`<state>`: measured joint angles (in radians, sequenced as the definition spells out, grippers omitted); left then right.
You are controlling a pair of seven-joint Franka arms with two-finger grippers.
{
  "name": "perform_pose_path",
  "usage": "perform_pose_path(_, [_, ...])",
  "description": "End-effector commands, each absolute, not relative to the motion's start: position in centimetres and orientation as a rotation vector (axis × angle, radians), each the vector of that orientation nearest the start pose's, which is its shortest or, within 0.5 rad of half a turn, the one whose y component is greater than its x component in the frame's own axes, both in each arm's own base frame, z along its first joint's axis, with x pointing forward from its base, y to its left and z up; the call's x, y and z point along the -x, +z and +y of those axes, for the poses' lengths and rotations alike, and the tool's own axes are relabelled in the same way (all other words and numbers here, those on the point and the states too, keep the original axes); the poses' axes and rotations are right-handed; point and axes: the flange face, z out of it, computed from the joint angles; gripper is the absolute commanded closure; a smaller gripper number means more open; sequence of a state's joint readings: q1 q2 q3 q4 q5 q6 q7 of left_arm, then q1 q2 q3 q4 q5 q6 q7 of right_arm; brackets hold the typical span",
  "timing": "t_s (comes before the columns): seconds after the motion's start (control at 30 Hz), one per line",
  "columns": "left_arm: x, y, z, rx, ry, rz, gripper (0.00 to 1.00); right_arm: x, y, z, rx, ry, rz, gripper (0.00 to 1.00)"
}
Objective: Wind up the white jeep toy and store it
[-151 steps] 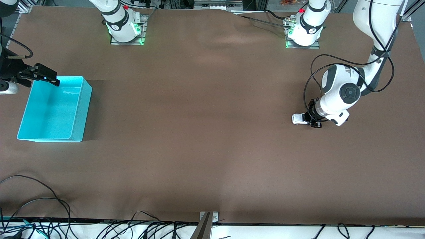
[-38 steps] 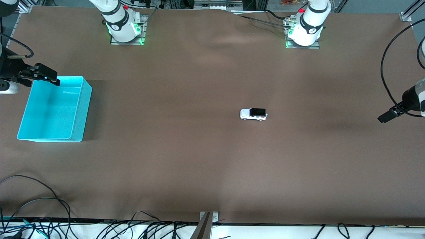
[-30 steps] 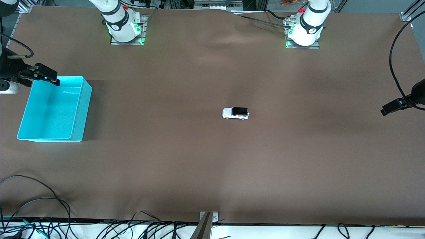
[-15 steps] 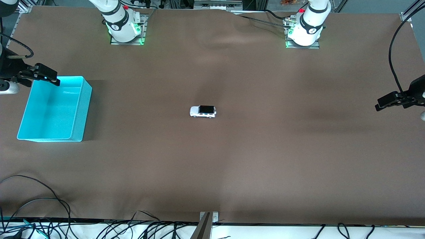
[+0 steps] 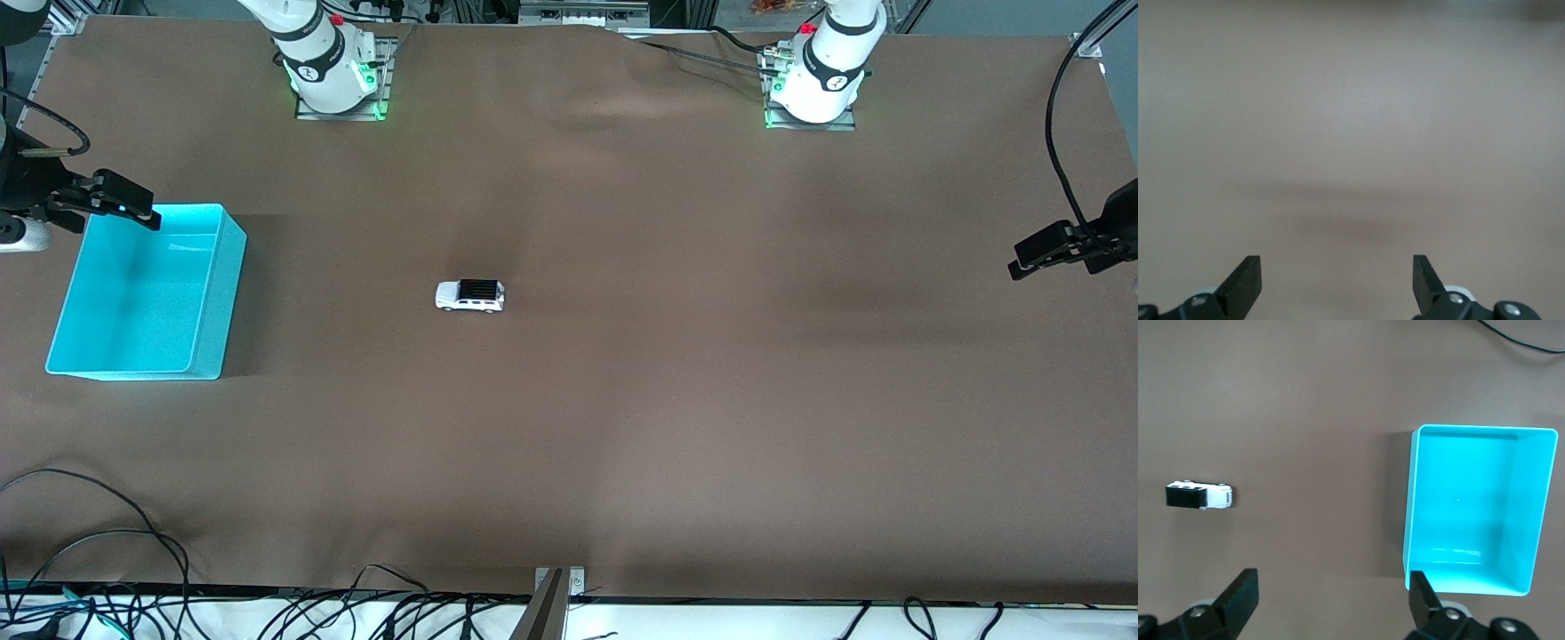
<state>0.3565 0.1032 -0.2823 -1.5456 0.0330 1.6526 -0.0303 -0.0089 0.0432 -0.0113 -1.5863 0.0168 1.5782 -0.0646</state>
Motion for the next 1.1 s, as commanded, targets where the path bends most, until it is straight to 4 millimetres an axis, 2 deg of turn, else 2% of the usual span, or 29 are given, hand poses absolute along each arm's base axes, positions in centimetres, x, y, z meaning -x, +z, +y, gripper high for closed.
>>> perform_pose_path(0.0, [-58.2, 59.6, 4.6, 3.154, -0.006, -0.105, 0.00, -56.6, 59.9, -1.1, 3.131, 0.076, -0.093, 0.00])
perform_pose_path(0.17, [-58.2, 59.6, 3.2, 3.150, 0.001, -0.087, 0.00, -56.6, 59.9, -1.1, 3.131, 0.076, -0.093, 0.00])
perform_pose_path(0.47, [-57.6, 60.4, 2.3, 3.139, 0.005, -0.072, 0.00, -56.7, 59.8, -1.1, 3.129, 0.069, -0.072, 0.00])
perform_pose_path(0.63, [-57.4, 60.6, 1.7, 3.136, 0.012, -0.058, 0.00, -57.3, 58.6, -2.5, 3.123, 0.099, -0.030, 0.00])
perform_pose_path(0.97, [-57.0, 61.0, 1.6, 3.142, 0.005, -0.060, 0.00, -57.1, 58.6, -2.5, 3.123, 0.114, -0.018, 0.00])
perform_pose_path(1.07, [-57.0, 61.0, 1.7, 3.145, 0.005, -0.056, 0.00, -57.1, 58.6, -1.9, 3.139, 0.116, 0.019, 0.00])
